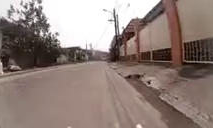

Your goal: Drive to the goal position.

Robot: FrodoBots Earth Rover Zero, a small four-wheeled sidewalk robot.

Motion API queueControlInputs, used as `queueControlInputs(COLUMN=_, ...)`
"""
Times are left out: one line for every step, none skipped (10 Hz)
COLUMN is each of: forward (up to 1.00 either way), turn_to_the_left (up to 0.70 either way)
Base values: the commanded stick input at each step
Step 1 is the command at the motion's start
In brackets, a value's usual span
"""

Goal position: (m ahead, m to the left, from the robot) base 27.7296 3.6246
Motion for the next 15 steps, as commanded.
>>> queueControlInputs(forward=1.00, turn_to_the_left=0.00)
queueControlInputs(forward=1.00, turn_to_the_left=0.00)
queueControlInputs(forward=1.00, turn_to_the_left=0.00)
queueControlInputs(forward=1.00, turn_to_the_left=0.00)
queueControlInputs(forward=1.00, turn_to_the_left=0.00)
queueControlInputs(forward=1.00, turn_to_the_left=0.00)
queueControlInputs(forward=1.00, turn_to_the_left=0.00)
queueControlInputs(forward=1.00, turn_to_the_left=0.00)
queueControlInputs(forward=1.00, turn_to_the_left=0.00)
queueControlInputs(forward=1.00, turn_to_the_left=0.00)
queueControlInputs(forward=1.00, turn_to_the_left=0.00)
queueControlInputs(forward=1.00, turn_to_the_left=0.00)
queueControlInputs(forward=1.00, turn_to_the_left=0.00)
queueControlInputs(forward=1.00, turn_to_the_left=0.05)
queueControlInputs(forward=1.00, turn_to_the_left=0.15)
